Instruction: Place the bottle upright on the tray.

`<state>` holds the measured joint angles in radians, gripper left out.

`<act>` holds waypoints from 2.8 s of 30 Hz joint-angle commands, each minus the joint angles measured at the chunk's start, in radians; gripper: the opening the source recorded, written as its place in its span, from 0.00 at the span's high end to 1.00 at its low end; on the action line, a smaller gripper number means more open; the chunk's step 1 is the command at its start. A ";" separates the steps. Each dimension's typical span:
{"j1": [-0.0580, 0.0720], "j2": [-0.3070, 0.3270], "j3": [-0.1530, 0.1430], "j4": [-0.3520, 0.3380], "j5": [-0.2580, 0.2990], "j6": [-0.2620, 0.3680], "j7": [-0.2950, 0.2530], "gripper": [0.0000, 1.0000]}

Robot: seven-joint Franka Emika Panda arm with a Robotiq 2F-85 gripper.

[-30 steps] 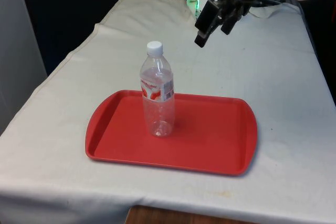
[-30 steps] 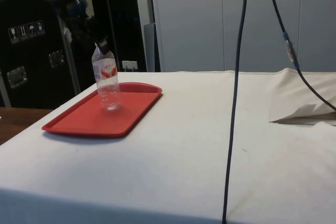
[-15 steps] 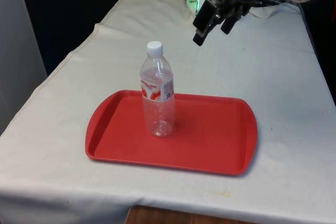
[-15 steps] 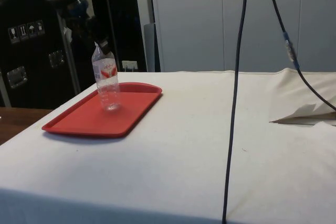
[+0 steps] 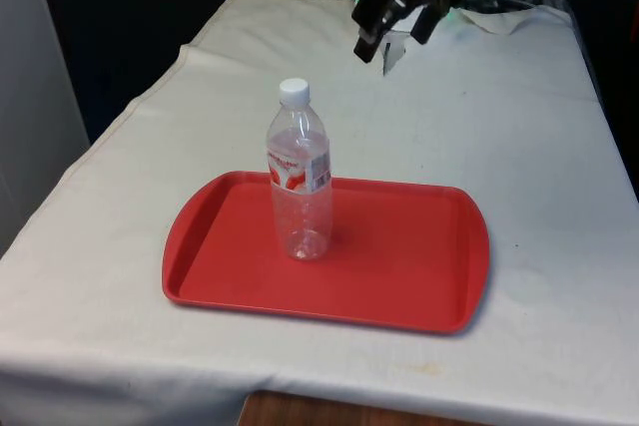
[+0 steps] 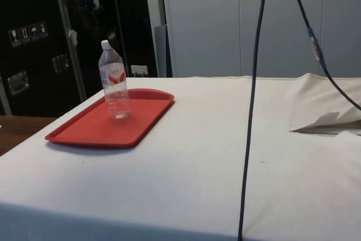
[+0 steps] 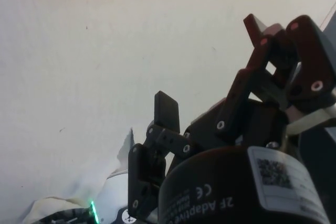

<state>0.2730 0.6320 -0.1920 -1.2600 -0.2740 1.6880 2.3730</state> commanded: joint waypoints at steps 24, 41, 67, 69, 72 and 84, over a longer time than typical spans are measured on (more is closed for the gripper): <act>-0.016 -0.133 -0.003 -0.086 0.000 0.006 -0.003 0.00; -0.012 -0.236 0.003 -0.201 -0.008 0.012 0.027 0.00; -0.014 -0.376 0.026 -0.375 -0.009 -0.005 0.076 0.00; -0.012 -0.399 0.027 -0.403 -0.013 0.024 0.088 0.00; -0.012 -0.417 0.028 -0.425 -0.014 0.026 0.094 0.00; -0.014 -0.472 0.037 -0.493 -0.010 0.009 0.115 0.00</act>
<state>0.2590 0.1600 -0.1550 -1.7530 -0.2840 1.6970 2.4880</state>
